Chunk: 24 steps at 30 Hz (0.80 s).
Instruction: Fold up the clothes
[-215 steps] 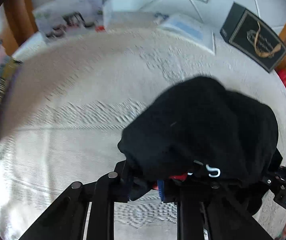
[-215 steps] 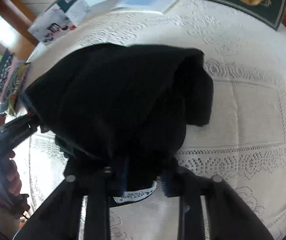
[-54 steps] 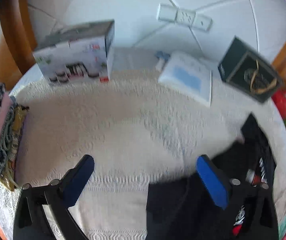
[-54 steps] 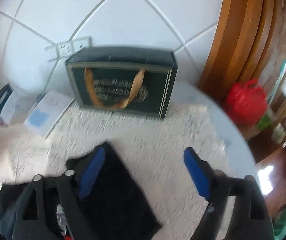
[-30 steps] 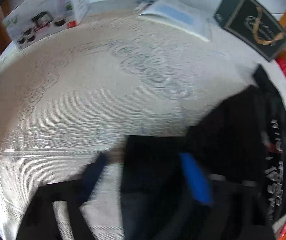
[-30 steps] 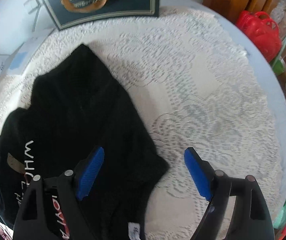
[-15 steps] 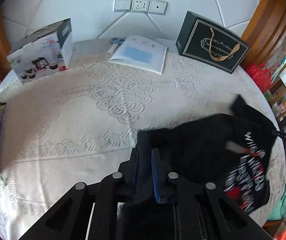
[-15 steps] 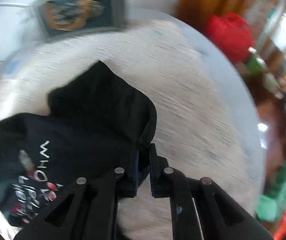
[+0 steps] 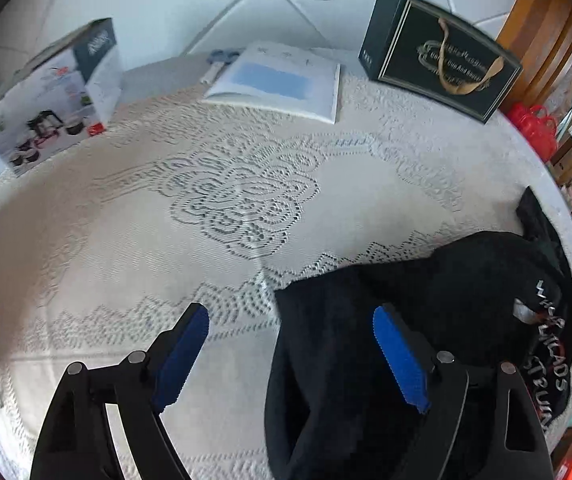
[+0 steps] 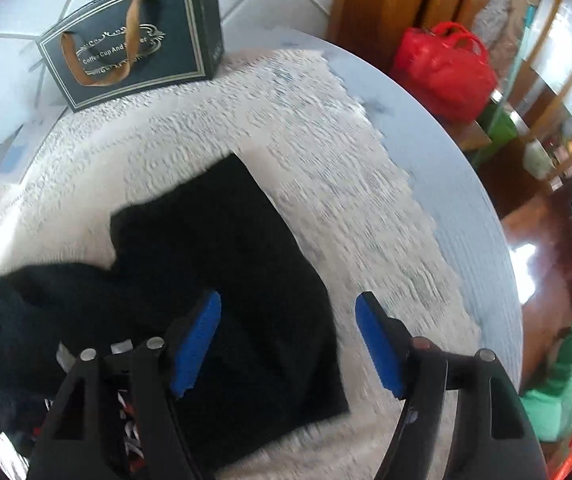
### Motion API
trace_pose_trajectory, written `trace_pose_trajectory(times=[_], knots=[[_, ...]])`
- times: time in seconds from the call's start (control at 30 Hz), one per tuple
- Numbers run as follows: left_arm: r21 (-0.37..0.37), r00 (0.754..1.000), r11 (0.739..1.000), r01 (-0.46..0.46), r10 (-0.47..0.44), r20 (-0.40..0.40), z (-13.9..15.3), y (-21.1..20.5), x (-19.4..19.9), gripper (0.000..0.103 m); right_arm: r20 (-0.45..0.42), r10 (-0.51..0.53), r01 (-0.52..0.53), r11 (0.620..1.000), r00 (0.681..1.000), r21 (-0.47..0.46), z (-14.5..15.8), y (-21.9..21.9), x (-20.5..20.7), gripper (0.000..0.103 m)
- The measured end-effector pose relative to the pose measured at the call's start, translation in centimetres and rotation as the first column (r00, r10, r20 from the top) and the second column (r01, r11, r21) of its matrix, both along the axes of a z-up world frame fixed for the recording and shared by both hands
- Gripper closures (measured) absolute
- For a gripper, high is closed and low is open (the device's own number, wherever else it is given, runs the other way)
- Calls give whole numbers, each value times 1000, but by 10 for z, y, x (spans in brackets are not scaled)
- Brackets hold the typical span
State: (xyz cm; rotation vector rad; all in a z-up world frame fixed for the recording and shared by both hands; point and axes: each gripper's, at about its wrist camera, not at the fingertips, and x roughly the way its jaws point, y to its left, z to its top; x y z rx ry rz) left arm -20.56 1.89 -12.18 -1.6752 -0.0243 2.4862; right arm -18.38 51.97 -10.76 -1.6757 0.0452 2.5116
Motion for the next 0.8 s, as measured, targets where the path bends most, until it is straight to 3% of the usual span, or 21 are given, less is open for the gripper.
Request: trace_pose_trajectory(times=[0.23,0.3,0.33,0.37,0.4,0.43,0.5,0.53,0.57,0.63,0.7,0.8], knots=[[-47,998,999,10,-6,68,-33,21,-12,19,27,69,-70,998,997,9,-36,-20,-56,32],[-67,997,998,10,-5,76,-40,25,-12,30,29,80,-81,996,996,22,-45,-22,-68,28],[-63,997,998,21,-16,75,-39,28,-12,34,31,83,-84,996,996,26,-50,-23,-74,18],[-58,997,998,32,-28,74,-37,32,-12,52,43,80,-81,997,996,21,-57,-23,-79,12],[-51,997,998,32,-28,72,-35,34,-12,68,58,74,-74,997,996,12,-65,-21,-84,11],[-42,997,999,28,-25,72,-34,36,-12,74,82,73,-72,997,994,-10,-72,-20,-87,12],[-28,998,999,17,-15,67,-32,38,-9,85,73,81,-78,996,994,-33,-72,-23,-81,26],[-20,998,1000,12,-11,63,-30,36,-7,86,57,101,-100,995,993,-31,-68,-27,-76,57],[-10,998,1000,7,-6,58,-28,35,-6,87,56,121,-121,993,991,-1,-64,-33,-72,99],[20,999,1000,-11,10,41,-18,27,-1,88,56,162,-166,984,985,60,-54,-46,-61,99],[57,999,998,-37,37,8,1,14,3,88,14,182,-182,982,983,51,-36,-53,-55,99],[68,992,994,-89,94,-78,41,-17,0,88,-125,195,-195,981,973,12,10,-60,-51,99]])
